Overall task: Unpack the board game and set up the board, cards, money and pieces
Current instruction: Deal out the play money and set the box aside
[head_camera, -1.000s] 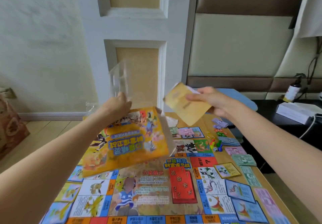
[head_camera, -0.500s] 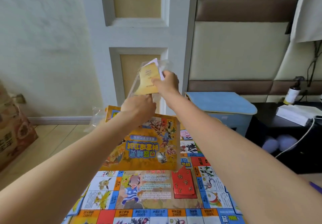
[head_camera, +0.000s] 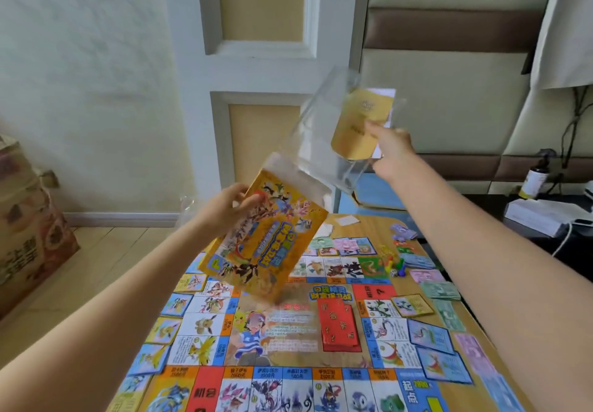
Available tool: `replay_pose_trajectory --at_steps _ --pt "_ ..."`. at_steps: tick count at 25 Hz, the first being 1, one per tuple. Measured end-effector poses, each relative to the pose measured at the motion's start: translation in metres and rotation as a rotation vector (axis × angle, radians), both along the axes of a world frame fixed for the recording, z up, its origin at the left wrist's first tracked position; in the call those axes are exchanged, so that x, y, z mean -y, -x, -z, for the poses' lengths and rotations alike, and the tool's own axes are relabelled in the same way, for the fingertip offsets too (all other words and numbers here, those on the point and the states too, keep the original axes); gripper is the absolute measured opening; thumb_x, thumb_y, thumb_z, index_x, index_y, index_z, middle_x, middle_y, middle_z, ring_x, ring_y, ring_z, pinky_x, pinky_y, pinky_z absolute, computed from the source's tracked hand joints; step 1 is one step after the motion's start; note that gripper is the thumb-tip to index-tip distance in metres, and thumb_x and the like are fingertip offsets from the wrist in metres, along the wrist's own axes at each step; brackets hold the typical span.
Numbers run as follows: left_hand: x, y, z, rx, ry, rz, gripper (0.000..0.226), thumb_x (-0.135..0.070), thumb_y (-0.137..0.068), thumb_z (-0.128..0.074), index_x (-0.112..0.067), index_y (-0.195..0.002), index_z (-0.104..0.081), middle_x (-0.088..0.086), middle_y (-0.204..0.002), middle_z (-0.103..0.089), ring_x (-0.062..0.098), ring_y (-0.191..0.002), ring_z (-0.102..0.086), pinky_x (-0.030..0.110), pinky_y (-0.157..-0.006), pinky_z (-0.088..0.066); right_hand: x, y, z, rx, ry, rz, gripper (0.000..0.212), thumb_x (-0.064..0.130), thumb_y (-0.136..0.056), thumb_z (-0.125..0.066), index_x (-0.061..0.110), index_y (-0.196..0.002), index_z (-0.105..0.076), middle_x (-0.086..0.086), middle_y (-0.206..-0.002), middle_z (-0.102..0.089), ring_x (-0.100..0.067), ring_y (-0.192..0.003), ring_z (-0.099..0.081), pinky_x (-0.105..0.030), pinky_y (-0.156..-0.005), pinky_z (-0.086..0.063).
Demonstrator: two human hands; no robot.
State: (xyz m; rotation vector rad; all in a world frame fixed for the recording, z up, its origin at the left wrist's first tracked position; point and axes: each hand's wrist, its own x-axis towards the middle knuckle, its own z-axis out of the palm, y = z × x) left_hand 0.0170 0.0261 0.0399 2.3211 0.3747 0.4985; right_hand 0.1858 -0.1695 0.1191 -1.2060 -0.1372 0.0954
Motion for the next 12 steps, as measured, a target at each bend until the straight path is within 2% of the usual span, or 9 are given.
replay_pose_trajectory --at_steps 2,4,6,8,10,12 --pt "-0.001 0.014 0.005 0.039 0.413 0.104 0.018 -0.025 -0.096 -0.046 -0.012 -0.106 -0.052 0.012 -0.103 -0.059 0.021 -0.086 -0.059 0.023 -0.063 -0.048 0.000 0.011 0.000 0.013 -0.170 -0.178 0.026 0.015 -0.092 -0.057 0.011 -0.118 -0.056 -0.008 -0.110 -0.065 -0.023 -0.099 -0.064 -0.039 -0.087 -0.052" --pt "-0.002 0.029 0.007 0.004 0.599 0.202 0.021 -0.021 -0.096 -0.047 -0.013 -0.116 -0.047 0.011 -0.112 -0.061 0.021 -0.097 -0.062 0.031 -0.074 -0.051 -0.004 0.026 -0.004 0.051 -0.283 -0.344 0.023 0.018 -0.096 -0.050 0.017 -0.117 -0.056 -0.003 -0.101 -0.069 -0.016 -0.089 -0.068 -0.031 -0.074 -0.057" --pt "-0.005 0.038 0.007 -0.011 0.637 0.229 0.035 -0.021 -0.089 -0.056 -0.015 -0.121 -0.045 0.011 -0.110 -0.064 0.024 -0.100 -0.062 0.037 -0.080 -0.049 -0.009 0.043 -0.005 0.086 -0.310 -0.440 0.015 0.015 -0.097 -0.046 0.018 -0.105 -0.059 0.001 -0.081 -0.073 -0.011 -0.072 -0.070 -0.025 -0.062 -0.057" --pt "-0.003 0.043 0.004 0.000 0.648 0.222 0.052 -0.025 -0.073 -0.057 -0.012 -0.122 -0.044 0.012 -0.105 -0.063 0.023 -0.095 -0.061 0.032 -0.077 -0.047 -0.017 0.059 -0.001 0.087 -0.278 -0.468 0.012 0.014 -0.096 -0.049 0.020 -0.099 -0.059 0.003 -0.076 -0.073 -0.010 -0.068 -0.069 -0.024 -0.061 -0.057" --pt "0.006 0.042 -0.001 0.073 0.596 0.190 0.052 -0.028 -0.071 -0.056 -0.010 -0.119 -0.045 0.008 -0.103 -0.062 0.020 -0.093 -0.059 0.027 -0.072 -0.043 -0.026 0.071 0.009 0.087 -0.231 -0.494 0.021 0.015 -0.093 -0.054 0.021 -0.112 -0.057 0.001 -0.091 -0.071 -0.014 -0.080 -0.068 -0.029 -0.066 -0.057" --pt "0.019 0.038 -0.005 0.187 0.520 0.127 0.031 -0.026 -0.085 -0.058 -0.013 -0.112 -0.049 0.003 -0.101 -0.061 0.017 -0.092 -0.058 0.024 -0.070 -0.043 -0.033 0.077 0.016 0.085 -0.209 -0.518 0.031 0.016 -0.092 -0.055 0.024 -0.121 -0.053 -0.001 -0.103 -0.066 -0.017 -0.088 -0.066 -0.034 -0.069 -0.057"
